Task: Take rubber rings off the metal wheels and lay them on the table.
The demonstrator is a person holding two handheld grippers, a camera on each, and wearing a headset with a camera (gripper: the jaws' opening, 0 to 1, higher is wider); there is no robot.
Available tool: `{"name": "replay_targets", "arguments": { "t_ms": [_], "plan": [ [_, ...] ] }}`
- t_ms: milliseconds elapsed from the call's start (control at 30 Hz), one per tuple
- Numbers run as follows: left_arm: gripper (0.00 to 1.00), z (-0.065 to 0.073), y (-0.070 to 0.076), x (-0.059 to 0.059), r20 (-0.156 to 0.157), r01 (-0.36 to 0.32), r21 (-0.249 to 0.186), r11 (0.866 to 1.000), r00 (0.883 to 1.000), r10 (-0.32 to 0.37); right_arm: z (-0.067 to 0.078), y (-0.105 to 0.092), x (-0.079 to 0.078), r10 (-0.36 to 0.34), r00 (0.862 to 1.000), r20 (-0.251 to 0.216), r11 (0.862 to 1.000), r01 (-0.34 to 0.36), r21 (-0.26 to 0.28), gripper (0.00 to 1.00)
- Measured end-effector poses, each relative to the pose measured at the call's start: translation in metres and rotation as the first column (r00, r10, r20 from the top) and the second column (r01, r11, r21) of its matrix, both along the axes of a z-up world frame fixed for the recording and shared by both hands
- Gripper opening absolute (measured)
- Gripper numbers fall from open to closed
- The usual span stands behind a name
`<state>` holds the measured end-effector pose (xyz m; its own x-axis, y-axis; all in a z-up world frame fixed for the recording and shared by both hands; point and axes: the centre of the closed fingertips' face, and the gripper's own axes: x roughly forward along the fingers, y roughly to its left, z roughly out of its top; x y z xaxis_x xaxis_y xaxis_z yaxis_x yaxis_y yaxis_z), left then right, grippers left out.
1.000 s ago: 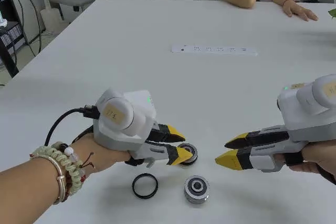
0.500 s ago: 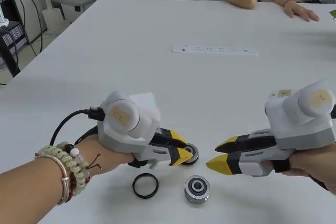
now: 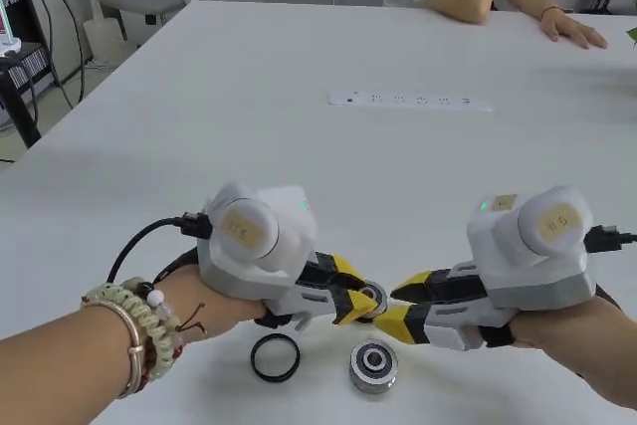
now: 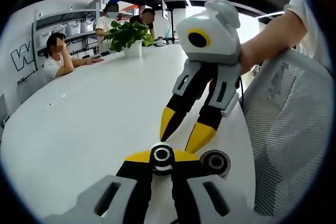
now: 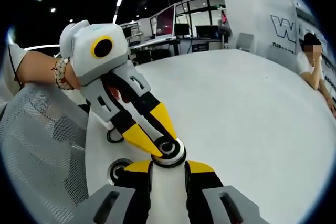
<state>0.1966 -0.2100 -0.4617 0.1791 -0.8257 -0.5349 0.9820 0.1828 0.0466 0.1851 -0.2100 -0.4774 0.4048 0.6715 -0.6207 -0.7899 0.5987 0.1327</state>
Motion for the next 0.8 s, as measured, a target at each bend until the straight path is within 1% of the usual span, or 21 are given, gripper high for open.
{"name": "replay_targets", "arguments": {
  "t_ms": [100,300,367,500,600,633,667,700,800],
  "plan": [
    [0.08,0.0,-0.002,-0.001,-0.003,0.001,-0.004,1.0,1.0,-0.001,-0.004,0.0,0.001,0.006,1.0,0.009,1.0,-0.006,-0.03,0.21],
    [0.08,-0.001,-0.001,-0.001,-0.006,-0.007,-0.008,1.0,1.0,0.006,-0.002,-0.001,0.0,0.015,1.0,0.007,1.0,-0.015,-0.026,0.18],
    [0.08,-0.001,-0.001,-0.001,-0.007,-0.008,-0.008,1.0,1.0,0.008,-0.003,-0.001,0.0,0.023,1.0,0.012,0.999,-0.023,-0.034,0.18],
    [0.08,-0.001,-0.001,-0.001,-0.008,-0.01,-0.01,1.0,1.0,0.01,-0.003,-0.001,0.0,0.02,1.0,0.004,0.999,-0.02,-0.037,0.17],
    [0.08,-0.001,-0.001,-0.001,-0.009,-0.011,-0.011,1.0,1.0,0.011,-0.004,-0.003,0.0,0.008,1.0,-0.018,0.999,-0.008,-0.038,0.14],
    [0.08,-0.001,-0.001,-0.001,-0.009,-0.012,-0.011,1.0,1.0,0.012,-0.011,-0.01,-0.001,-0.001,0.999,-0.04,0.996,-0.002,-0.088,0.06],
    [0.08,-0.001,-0.001,-0.001,-0.009,-0.013,-0.012,1.0,1.0,0.013,-0.007,-0.004,-0.002,-0.007,0.999,-0.043,0.999,0.005,-0.039,0.05],
    [0.08,-0.001,-0.001,-0.001,-0.009,-0.013,-0.011,1.0,1.0,0.013,-0.007,-0.007,-0.002,-0.012,0.998,-0.056,0.999,0.009,-0.045,0.05],
    [0.08,-0.001,-0.001,-0.001,-0.009,-0.013,-0.011,1.0,1.0,0.013,-0.008,-0.005,-0.002,0.01,1.0,-0.027,0.997,-0.012,-0.073,0.05]
  ]
}}
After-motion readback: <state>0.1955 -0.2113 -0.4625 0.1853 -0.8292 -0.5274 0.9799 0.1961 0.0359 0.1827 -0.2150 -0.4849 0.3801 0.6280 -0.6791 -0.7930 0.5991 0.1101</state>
